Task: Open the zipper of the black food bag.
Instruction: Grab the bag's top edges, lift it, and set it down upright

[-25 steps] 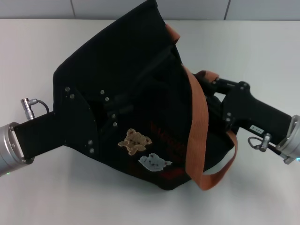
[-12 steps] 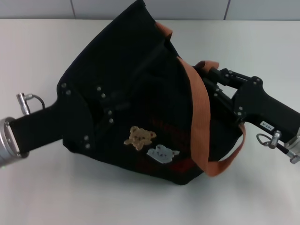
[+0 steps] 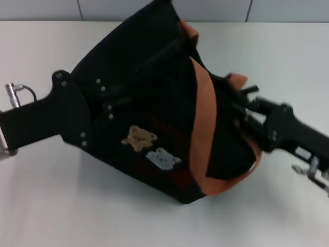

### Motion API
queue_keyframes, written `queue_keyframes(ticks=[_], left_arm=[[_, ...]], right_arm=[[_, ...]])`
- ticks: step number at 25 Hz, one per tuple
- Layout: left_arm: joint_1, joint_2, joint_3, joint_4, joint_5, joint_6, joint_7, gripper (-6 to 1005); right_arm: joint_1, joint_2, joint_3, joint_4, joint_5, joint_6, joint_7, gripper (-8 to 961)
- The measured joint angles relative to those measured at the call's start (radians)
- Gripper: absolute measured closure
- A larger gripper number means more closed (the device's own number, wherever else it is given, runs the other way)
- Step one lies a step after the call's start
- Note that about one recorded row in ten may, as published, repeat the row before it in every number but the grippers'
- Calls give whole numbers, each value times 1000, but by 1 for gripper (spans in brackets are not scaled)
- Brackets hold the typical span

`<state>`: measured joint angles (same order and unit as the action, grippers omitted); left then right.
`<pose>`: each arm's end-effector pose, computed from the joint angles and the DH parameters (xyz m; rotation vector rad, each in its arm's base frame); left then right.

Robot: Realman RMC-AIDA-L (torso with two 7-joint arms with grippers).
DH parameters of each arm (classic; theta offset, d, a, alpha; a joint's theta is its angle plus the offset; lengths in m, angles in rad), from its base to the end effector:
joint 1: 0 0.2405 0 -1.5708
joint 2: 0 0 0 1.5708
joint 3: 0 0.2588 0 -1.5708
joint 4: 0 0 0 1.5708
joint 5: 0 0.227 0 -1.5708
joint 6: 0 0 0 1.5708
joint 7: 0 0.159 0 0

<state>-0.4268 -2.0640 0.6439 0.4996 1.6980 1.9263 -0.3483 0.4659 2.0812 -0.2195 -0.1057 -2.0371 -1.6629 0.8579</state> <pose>-0.2547 0.2890 0.0104 -2.3131 0.5968 -1.0345 0.2809 0.2840 -0.0608 -2.3719 0.6339 1.2361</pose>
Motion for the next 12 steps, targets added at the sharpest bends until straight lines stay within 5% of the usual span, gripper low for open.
queue_keyframes(ticks=[5, 12], left_arm=[[-9, 0, -1, 95, -3, 5, -47, 906], [-32, -3, 15, 145, -1, 19, -74, 905]], right_arm=[[-11, 0, -75, -12, -76, 12, 97, 559], [75, 6, -128, 73, -93, 114, 117, 542]])
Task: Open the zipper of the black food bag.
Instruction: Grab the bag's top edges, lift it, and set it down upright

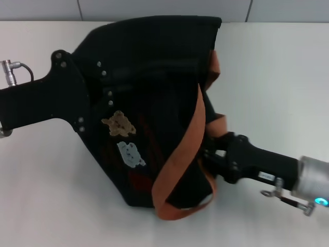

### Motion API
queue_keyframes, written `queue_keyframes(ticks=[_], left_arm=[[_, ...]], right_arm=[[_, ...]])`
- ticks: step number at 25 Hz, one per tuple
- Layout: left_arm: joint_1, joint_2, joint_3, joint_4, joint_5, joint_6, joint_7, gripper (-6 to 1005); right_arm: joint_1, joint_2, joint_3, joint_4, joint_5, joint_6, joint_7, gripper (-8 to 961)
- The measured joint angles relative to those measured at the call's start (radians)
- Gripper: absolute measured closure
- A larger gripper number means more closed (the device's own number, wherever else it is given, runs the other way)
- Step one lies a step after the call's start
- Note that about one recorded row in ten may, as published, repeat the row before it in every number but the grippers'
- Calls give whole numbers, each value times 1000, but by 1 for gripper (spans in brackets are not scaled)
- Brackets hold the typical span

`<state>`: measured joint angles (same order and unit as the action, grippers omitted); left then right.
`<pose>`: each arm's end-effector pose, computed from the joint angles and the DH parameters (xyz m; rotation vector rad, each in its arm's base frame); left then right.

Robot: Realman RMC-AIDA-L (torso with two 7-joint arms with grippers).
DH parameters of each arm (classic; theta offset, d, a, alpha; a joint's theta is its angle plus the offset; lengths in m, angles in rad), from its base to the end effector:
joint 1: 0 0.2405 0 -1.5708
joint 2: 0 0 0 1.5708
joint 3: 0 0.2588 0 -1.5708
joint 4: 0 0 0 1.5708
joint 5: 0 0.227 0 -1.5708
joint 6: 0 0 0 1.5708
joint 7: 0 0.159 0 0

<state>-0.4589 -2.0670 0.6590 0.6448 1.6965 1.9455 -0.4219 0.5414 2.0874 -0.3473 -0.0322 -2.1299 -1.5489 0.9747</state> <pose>-0.2352 0.3048 0.0289 -2.3347 0.7324 -1.0016 0.2647 0.2765 -0.1052 -2.6373 0.8164 1.1285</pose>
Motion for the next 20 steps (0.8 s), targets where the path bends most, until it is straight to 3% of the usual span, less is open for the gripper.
queue_keyframes(ticks=[7, 16, 20], left_arm=[[16, -1, 87, -17, 0, -16, 33, 905], [31, 1, 102, -22, 60, -34, 53, 905], [36, 2, 98, 28, 69, -35, 22, 906]], right_arm=[[85, 3, 9, 64, 9, 96, 0, 525], [1, -4, 17, 2, 17, -3, 5, 503], [-16, -3, 29, -23, 34, -34, 9, 493]])
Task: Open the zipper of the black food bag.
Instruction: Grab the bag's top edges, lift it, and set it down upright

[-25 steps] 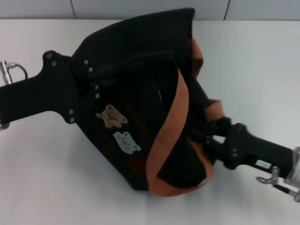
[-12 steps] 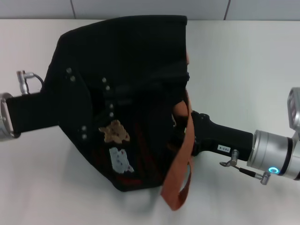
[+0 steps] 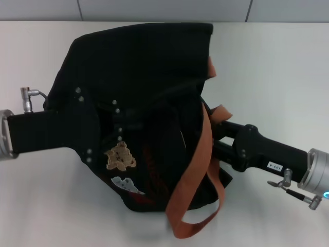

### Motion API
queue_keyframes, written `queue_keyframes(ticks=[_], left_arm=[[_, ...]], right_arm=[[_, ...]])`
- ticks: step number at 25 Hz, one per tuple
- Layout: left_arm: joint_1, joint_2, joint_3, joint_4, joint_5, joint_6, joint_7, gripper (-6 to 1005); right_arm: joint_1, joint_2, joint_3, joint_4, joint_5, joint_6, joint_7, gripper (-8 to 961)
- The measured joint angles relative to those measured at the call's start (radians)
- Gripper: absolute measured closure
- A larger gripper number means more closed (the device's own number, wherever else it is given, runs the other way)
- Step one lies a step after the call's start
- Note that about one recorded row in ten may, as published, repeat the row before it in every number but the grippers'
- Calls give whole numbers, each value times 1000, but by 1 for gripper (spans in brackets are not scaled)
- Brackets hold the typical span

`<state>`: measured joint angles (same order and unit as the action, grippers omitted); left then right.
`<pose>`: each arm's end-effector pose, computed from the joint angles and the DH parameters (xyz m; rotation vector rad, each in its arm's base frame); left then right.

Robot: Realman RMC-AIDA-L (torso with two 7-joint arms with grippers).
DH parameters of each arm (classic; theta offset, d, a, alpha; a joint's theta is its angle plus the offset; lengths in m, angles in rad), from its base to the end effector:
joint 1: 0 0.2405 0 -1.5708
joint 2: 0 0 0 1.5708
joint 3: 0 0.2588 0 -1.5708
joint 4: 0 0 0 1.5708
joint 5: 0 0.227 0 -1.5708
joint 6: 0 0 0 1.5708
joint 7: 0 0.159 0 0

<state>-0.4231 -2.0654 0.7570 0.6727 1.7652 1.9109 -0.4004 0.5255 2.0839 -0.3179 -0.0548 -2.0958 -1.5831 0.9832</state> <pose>-0.2466 0.2928 0.0105 -2.4751 0.7732 -0.9081 0.2673 0.2818 -0.0921 -2.5618 0.8133 1.1833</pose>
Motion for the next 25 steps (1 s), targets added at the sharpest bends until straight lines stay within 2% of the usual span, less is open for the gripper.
queue_keyframes(ticks=[8, 9, 13, 14, 15, 19, 25], left_arm=[[4, 2, 2, 149, 3, 8, -165, 905], [7, 3, 5, 210, 4, 11, -240, 905], [11, 4, 7, 296, 17, 22, -340, 908], [11, 4, 7, 362, 32, 35, -412, 908], [11, 4, 7, 362, 32, 35, -412, 909], [13, 3, 10, 492, 49, 69, -573, 911], [17, 3, 39, 573, 55, 77, -667, 911]], right_arm=[[3, 0, 5, -15, 11, -58, -14, 472], [-1, -1, 5, -31, 16, -86, -17, 472], [-5, -1, 5, -50, 22, -119, -21, 473], [-8, -2, 5, -67, 27, -145, -28, 473], [-8, -2, 5, -67, 27, -145, -28, 473], [-12, -2, 5, -91, 47, -184, -69, 474], [-7, 2, 5, -78, 68, -188, -185, 476]])
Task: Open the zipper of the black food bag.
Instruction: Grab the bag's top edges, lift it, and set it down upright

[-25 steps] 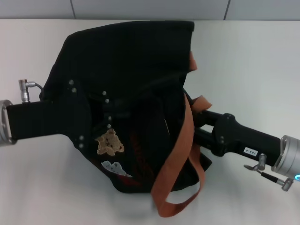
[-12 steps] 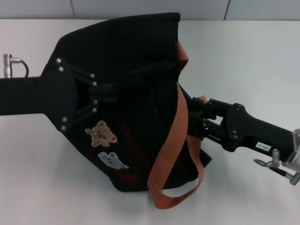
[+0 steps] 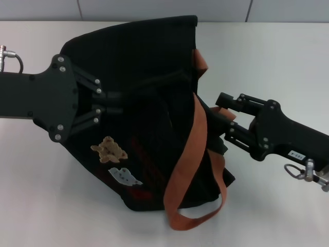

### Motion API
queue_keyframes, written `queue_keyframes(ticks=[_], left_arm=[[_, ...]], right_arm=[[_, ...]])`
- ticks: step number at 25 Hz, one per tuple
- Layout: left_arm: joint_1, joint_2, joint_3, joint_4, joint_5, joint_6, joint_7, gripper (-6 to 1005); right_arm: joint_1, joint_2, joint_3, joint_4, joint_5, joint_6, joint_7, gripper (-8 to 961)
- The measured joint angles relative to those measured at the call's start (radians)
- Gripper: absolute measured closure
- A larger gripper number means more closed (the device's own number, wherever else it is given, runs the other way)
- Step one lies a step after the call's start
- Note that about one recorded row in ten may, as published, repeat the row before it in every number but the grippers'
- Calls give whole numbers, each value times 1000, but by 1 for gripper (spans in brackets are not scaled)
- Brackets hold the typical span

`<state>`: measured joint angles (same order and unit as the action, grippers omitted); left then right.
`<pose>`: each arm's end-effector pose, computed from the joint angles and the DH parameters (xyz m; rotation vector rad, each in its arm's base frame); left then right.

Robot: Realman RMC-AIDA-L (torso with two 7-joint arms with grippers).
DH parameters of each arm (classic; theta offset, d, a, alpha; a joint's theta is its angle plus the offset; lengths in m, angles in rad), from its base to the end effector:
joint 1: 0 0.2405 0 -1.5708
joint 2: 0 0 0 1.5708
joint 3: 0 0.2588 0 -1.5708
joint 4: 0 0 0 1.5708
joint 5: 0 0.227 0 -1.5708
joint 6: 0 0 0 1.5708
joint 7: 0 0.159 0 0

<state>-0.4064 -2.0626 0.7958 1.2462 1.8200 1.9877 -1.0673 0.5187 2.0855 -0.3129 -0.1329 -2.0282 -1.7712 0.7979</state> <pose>-0.1994 0.3041 0.0770 -2.7822 0.5990 -0.6433 0.2538 0.2830 -0.0592 -2.5042 0.4042 1.3174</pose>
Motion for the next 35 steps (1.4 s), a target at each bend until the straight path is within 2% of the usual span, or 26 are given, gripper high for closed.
queue_keyframes(ticks=[4, 12, 29, 35], left_arm=[[5, -3, 38, 50, -1, 2, -61, 911], [-1, -4, 76, 113, -6, 5, -136, 911], [-15, -7, 93, 137, -10, 5, -179, 911], [-15, -7, 98, 138, -12, 5, -179, 910]], right_arm=[[13, 2, 0, 31, 20, 6, -111, 476], [58, 4, -12, 32, 23, 42, -127, 483], [103, 4, -66, 73, 18, 96, -154, 515], [111, 4, -66, 74, 18, 97, -147, 668]])
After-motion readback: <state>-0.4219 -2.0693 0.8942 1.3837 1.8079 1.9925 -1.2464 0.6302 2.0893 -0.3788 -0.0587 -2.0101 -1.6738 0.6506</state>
